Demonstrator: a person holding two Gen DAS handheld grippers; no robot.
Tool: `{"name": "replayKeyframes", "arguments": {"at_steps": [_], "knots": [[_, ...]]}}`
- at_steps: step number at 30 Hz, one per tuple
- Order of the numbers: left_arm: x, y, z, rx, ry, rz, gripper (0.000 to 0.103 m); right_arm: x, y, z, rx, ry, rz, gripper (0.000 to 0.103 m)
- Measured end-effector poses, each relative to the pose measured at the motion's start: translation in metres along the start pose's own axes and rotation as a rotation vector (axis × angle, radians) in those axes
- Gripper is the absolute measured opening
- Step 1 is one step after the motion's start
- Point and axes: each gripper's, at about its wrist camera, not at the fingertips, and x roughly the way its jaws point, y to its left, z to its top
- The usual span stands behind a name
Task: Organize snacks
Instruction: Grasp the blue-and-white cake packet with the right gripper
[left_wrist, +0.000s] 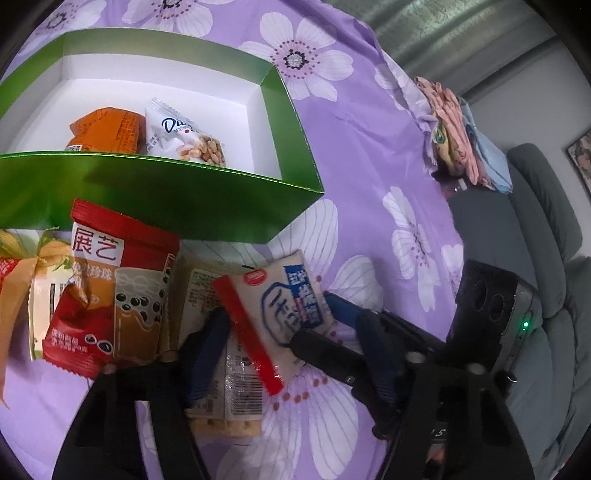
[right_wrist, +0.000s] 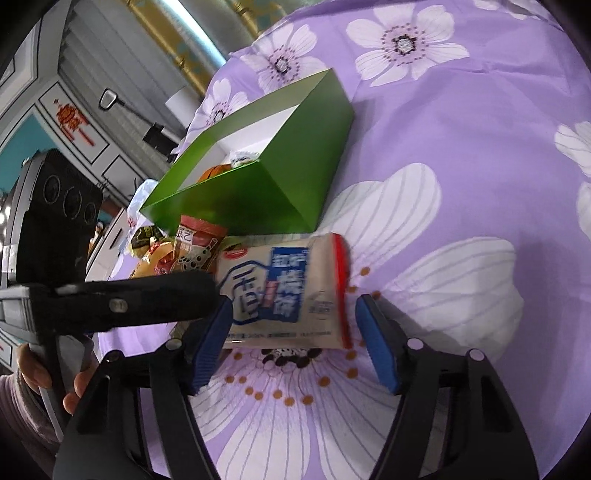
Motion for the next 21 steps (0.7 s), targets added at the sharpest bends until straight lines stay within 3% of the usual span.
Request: {"name": "replayKeyframes", "arguments": {"at_steps": [3,7,8,10,15,21], "knots": [[0.002,0.000,0.003,0.012,0.006,0.013,0.060,0.005,0.006,0.001,-0.037,0.017,-0.013,0.062],[0.004,-0.003,0.004,0.038,0.010,0.026,0.058,0.001,0.003,0.000,-0.042,0.005,-0.051,0.040],[0.005,-0.003,0.004,0.043,0.011,0.024,0.058,-0.001,0.001,-0.001,-0.031,0.000,-0.051,0.040],[0.010,-0.002,0.003,0.028,0.044,-0.011,0.037,-0.002,0.000,-0.003,-0.022,-0.007,-0.050,0.032],[0.008,0.003,-0.001,0.019,0.029,0.008,0.024,-0.005,0.006,-0.006,-0.032,-0.017,-0.077,0.025],[0.002,-0.003,-0.006,0.038,0.030,0.017,0.024,-0.015,0.016,-0.013,-0.041,-0.053,-0.097,0.021]]}}
